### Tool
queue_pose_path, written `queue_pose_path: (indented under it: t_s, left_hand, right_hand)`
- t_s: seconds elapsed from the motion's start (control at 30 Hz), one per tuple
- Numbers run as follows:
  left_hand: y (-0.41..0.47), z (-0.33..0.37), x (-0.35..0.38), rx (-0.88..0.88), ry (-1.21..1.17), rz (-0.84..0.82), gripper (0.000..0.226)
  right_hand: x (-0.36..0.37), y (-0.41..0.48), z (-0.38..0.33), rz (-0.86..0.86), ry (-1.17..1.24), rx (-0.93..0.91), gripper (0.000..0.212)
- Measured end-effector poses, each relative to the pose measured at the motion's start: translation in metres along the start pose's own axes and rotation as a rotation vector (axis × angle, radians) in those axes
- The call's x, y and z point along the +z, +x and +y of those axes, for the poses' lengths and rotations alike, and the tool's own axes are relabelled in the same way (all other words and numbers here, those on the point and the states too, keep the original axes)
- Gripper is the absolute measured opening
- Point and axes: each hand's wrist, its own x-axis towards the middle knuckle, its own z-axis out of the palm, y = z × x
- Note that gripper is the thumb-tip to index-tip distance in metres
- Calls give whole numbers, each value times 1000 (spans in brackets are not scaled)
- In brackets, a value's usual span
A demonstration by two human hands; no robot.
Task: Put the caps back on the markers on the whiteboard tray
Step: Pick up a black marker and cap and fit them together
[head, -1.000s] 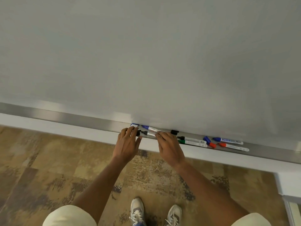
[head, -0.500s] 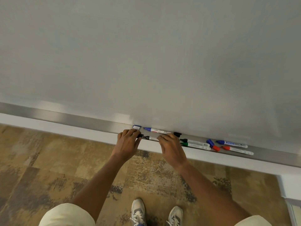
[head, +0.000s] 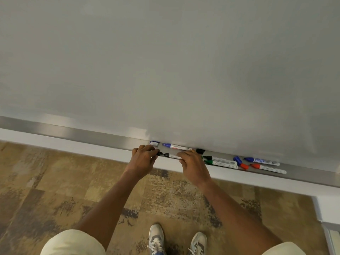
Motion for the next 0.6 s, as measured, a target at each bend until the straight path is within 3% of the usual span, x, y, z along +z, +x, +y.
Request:
queue_pose_path:
  t_s: [0.23, 0.43, 0.6]
  left_hand:
    - [-6, 10, -14, 63, -101, 88, 21]
    - [-7, 37, -52, -26, -464, 178, 22]
    - [-4, 64, -88, -113, -808, 116, 16]
  right_hand:
    - [-14, -2, 0, -36, 134, 57, 26]
    - [-56, -10, -10, 42, 180, -28, 26]
    - [-116, -22, -27, 156, 225, -96, 25]
